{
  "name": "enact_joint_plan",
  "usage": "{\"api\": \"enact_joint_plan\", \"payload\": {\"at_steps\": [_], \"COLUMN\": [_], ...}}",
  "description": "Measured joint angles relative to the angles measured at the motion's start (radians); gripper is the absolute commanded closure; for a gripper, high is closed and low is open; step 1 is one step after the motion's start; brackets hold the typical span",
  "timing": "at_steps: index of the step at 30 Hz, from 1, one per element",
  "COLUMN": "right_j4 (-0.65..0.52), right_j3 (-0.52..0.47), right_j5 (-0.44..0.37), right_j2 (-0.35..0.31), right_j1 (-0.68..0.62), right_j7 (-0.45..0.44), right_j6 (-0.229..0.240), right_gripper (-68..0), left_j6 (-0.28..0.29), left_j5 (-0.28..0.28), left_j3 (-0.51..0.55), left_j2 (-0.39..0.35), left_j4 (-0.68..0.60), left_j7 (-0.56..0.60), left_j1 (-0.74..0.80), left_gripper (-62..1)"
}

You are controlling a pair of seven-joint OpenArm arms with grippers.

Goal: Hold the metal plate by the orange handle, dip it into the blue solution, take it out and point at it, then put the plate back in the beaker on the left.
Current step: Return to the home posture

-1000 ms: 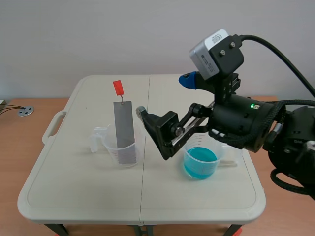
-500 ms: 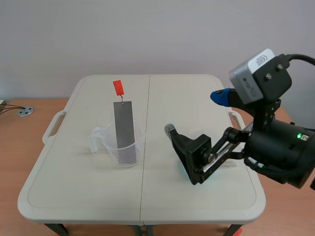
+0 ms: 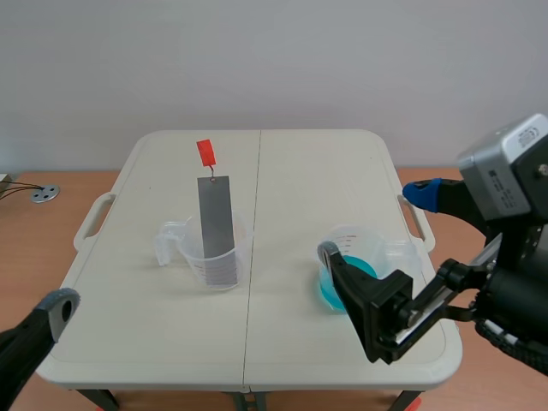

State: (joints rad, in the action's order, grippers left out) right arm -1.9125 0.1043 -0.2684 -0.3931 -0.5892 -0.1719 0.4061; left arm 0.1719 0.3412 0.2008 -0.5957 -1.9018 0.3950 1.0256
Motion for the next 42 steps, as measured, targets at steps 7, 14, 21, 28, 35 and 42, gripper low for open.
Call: {"api": "enact_joint_plan", "payload": {"at_steps": [7,14,21,28,35,42], "right_j4": [-0.002,-0.002,-0.002,-0.002,-0.002,-0.002], "right_j3": [-0.013,-0.013,-0.013,-0.013,-0.013,-0.013], "right_j5": [0.004,0.004,0.004,0.004,0.004,0.004], "right_j2": [0.000,0.000,0.000,0.000,0.000,0.000], "right_j1": [-0.023,-0.023,-0.021,-0.021,-0.021,-0.021], "right_j7": [0.000,0.005,0.004,0.005,0.005,0.005], "right_j6": [0.000,0.000,0.000,0.000,0.000,0.000], "right_gripper": [-66.3,-66.3,-66.3,-66.3,-66.3,-66.3], "left_j6": [0.005,0.005,0.005,0.005,0.005,0.005], "left_j5": [-0.025,-0.025,-0.025,-0.025,-0.025,-0.025], "left_j3": [-0.069,-0.071,-0.071,-0.071,-0.071,-0.071], "left_j2": [0.000,0.000,0.000,0.000,0.000,0.000], "left_j4": [0.000,0.000,0.000,0.000,0.002,0.011], "left_j7": [-0.019,-0.018,-0.016,-0.016,-0.015,-0.009], "left_j1": [-0.072,-0.072,-0.070,-0.070,-0.070,-0.070], "left_gripper": [-62.3,-62.3,-62.3,-62.3,-62.3,-62.3]}}
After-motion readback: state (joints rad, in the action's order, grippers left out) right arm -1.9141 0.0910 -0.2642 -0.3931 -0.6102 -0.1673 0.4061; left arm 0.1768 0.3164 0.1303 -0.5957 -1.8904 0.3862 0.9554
